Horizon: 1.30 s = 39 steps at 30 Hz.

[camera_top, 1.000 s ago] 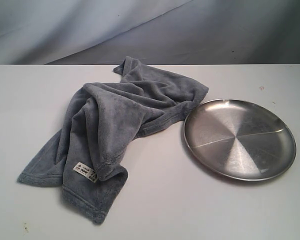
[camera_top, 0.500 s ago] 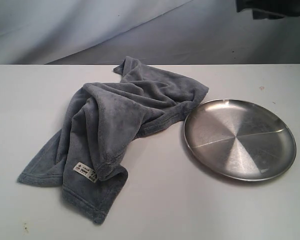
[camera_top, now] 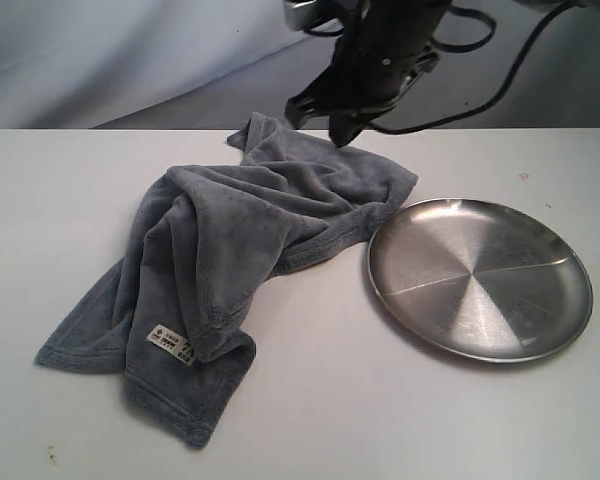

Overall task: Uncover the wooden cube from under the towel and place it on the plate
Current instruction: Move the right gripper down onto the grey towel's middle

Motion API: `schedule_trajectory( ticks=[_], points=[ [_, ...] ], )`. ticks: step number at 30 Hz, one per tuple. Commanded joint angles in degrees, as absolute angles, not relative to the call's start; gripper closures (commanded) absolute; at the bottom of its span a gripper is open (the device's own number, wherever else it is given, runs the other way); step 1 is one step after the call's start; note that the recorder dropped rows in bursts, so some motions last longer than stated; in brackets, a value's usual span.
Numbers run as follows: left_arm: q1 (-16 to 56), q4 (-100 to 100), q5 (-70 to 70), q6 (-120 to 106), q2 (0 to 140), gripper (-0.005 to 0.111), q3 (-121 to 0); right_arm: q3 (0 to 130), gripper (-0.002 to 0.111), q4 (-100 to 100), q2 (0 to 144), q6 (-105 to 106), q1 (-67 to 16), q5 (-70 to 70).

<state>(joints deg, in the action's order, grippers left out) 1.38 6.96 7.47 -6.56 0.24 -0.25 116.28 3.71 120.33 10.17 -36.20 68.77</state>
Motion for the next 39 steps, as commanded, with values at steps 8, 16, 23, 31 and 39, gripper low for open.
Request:
schedule_trajectory(
  ticks=[8,16,23,31,39],
  points=[
    [1.24,6.87,7.46,-6.41,0.00,0.107,0.00,117.40,0.108,2.20,124.43,10.45,-43.85,69.96],
    [1.24,6.87,7.46,-6.41,0.00,0.107,0.00,118.57,0.108,2.24,127.25,10.45,-50.10,69.96],
    [1.24,6.87,7.46,-6.41,0.00,0.107,0.00,128.35,0.108,3.44,132.97,7.73,-52.08,69.96],
    [1.24,6.87,7.46,-6.41,0.00,0.107,0.00,134.45,0.108,0.84,136.44,3.76,-50.58,68.21],
    [1.24,6.87,7.46,-6.41,0.00,0.107,0.00,134.74,0.108,-4.44,136.56,-1.99,-45.58,63.20]
  ],
)
